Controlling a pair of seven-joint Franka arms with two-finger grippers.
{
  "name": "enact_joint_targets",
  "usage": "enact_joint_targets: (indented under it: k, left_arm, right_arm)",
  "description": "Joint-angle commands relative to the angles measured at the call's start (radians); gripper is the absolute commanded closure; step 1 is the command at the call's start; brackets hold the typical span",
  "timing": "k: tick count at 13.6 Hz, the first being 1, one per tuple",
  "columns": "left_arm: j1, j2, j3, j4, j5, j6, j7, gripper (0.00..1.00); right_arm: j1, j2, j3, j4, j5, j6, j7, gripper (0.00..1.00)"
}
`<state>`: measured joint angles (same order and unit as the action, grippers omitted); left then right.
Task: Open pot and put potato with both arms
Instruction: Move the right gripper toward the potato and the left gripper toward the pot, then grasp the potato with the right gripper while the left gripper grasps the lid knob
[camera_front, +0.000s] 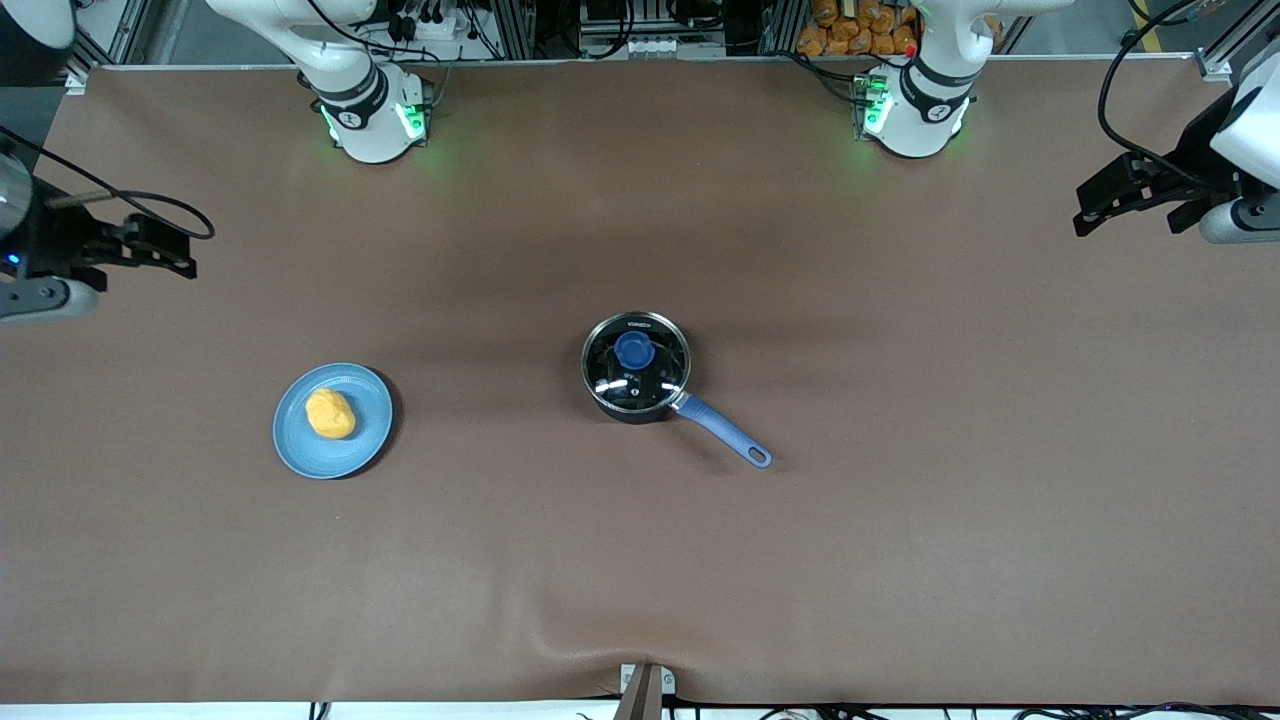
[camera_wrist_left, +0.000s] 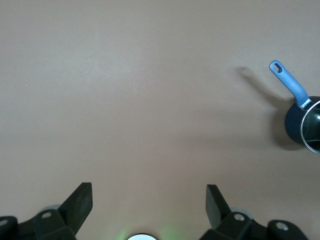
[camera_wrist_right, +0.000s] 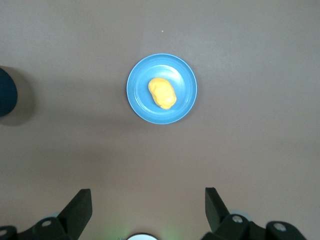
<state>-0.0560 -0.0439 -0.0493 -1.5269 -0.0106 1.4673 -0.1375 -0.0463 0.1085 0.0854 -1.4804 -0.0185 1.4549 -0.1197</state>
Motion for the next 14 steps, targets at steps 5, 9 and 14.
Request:
enact_joint_targets:
  k: [5, 9, 14]
  left_arm:
    - [-0.024, 0.042, -0.014, 0.016, 0.014, 0.002, -0.014, 0.00]
    - [-0.088, 0.157, -0.076, 0.016, 0.004, 0.154, -0.037, 0.00]
    - [-0.269, 0.347, -0.095, 0.024, -0.014, 0.385, -0.250, 0.00]
  right_arm:
    - [0.002, 0.143, 0.019, -0.120, 0.002, 0.172, -0.127, 0.00]
    - [-0.033, 0.291, 0.017, -0.120, 0.078, 0.262, -0.539, 0.00]
    - [-0.040, 0.399, 0.017, -0.213, 0.111, 0.468, -0.778, 0.00]
